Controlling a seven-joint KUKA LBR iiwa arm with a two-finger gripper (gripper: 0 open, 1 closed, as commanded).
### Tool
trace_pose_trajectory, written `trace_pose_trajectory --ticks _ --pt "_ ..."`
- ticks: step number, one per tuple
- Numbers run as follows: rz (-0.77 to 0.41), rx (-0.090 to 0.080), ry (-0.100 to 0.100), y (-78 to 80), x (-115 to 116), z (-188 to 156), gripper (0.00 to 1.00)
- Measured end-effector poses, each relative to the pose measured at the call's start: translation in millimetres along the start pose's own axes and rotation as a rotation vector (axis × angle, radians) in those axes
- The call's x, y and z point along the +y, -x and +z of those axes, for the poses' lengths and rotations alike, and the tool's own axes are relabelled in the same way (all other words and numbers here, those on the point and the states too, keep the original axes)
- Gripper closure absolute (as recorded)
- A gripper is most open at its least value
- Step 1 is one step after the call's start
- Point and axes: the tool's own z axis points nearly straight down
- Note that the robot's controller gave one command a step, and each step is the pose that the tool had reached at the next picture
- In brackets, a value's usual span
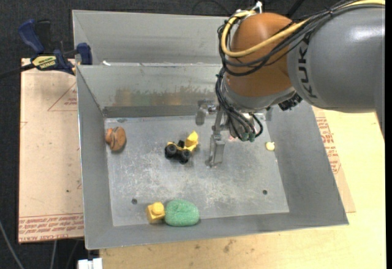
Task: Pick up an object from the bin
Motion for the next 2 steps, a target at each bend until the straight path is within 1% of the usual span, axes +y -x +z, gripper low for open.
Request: trace_pose_trajectory --ticks 1,2 --pt "-0.068 0.015 -0.002 -18.5 11.8 33.0 0.00" --pt "-0.145 0.004 0.000 14.3 21.2 35.2 0.00"
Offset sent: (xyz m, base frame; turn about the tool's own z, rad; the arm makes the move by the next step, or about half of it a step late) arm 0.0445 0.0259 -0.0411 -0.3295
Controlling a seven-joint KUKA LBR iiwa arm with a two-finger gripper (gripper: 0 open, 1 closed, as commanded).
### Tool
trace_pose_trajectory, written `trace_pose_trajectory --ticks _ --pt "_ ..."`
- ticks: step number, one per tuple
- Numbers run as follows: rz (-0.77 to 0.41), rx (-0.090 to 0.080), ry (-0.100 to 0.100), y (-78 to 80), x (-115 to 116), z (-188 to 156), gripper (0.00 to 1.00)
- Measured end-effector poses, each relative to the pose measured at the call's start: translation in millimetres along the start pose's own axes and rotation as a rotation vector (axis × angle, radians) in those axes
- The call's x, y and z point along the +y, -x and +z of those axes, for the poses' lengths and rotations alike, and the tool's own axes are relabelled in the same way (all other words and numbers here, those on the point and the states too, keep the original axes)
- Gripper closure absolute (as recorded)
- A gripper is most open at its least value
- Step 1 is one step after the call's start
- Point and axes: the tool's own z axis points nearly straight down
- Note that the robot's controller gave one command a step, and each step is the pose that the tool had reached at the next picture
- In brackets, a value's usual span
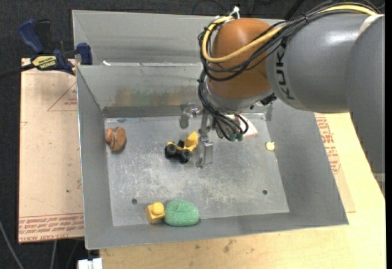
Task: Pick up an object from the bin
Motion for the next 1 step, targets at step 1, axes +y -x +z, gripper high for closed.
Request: trace_pose_trajectory --ticks 1 --pt "-0.229 -0.001 0.002 17.6 -0.8 66.1 1.00"
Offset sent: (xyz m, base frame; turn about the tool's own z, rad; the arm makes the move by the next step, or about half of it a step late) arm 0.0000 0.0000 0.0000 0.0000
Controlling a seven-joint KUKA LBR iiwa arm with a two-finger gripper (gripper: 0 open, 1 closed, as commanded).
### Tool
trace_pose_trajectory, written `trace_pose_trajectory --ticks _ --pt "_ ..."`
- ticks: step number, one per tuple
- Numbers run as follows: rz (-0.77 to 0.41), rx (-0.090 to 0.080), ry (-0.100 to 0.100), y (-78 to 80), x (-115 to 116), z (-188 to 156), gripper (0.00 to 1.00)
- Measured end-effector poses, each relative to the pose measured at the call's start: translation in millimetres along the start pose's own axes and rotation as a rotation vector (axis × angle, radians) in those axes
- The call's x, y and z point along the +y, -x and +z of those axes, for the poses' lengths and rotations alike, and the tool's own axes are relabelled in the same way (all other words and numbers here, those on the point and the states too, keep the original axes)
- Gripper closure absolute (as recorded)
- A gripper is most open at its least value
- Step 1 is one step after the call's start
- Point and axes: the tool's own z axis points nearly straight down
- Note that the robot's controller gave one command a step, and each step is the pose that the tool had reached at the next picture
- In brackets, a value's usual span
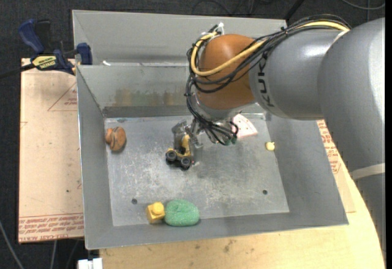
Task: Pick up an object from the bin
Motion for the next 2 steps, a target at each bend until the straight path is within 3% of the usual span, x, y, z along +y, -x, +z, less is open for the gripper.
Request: trace_pose_trajectory --ticks 1,2 --pt "0.000 0.000 0.000 0.0 -0.1 0.0 1.00" --pt "-0.035 0.001 -0.001 5.4 18.0 -118.7 1.00"
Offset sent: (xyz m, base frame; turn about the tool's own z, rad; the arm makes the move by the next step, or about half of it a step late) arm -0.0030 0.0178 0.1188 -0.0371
